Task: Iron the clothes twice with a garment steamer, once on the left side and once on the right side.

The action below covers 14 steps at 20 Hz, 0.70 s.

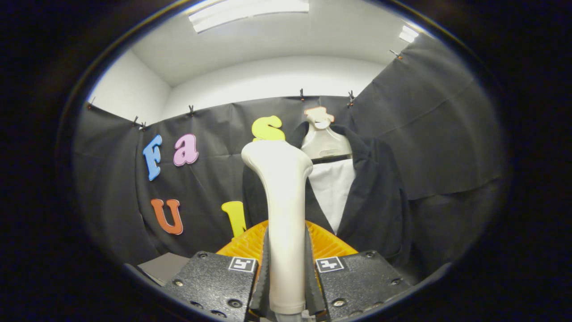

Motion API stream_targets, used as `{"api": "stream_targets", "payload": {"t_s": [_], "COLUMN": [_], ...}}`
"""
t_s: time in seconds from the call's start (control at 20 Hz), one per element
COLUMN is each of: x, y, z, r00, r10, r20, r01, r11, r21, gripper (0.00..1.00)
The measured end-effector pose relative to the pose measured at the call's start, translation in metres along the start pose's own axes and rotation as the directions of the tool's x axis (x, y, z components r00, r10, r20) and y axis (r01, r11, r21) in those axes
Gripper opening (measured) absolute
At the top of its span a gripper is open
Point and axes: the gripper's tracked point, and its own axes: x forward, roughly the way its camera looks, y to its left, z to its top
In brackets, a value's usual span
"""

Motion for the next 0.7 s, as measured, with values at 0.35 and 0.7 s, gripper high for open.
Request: {"api": "stream_targets", "payload": {"t_s": [0.35, 0.7], "x": [0.019, 0.055], "y": [0.005, -0.010], "z": [0.024, 0.018], "r00": [0.993, 0.995], "r10": [0.078, 0.074], "r20": [0.084, 0.060], "r01": [-0.076, -0.073], "r11": [0.997, 0.997], "r21": [-0.035, -0.025], "gripper": [0.35, 0.35]}}
